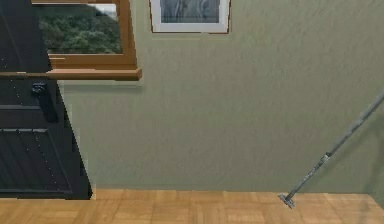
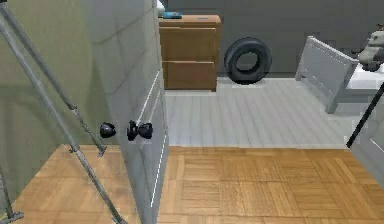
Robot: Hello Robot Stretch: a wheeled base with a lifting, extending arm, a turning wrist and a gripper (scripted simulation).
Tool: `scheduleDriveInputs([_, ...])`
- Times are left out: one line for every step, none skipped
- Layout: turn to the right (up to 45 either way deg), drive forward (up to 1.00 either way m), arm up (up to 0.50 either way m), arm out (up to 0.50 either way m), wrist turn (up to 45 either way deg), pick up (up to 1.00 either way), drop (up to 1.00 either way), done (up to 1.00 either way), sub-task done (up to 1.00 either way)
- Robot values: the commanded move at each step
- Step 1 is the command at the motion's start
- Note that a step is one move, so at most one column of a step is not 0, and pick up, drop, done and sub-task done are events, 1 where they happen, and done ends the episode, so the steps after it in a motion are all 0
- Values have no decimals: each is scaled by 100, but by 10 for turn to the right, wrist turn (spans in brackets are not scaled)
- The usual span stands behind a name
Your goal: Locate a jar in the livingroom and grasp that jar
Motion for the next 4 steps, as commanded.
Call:
scheduleDriveInputs([-450, 0, 0, 0, 0, 0, 0, 0, 0])
scheduleDriveInputs([-180, 0, 0, 0, 0, 0, 0, 0, 0])
scheduleDriveInputs([-30, 0, 0, 0, 0, 0, 0, 0, 0])
scheduleDriveInputs([30, 0, 0, 0, 0, 0, 0, 0, 0])
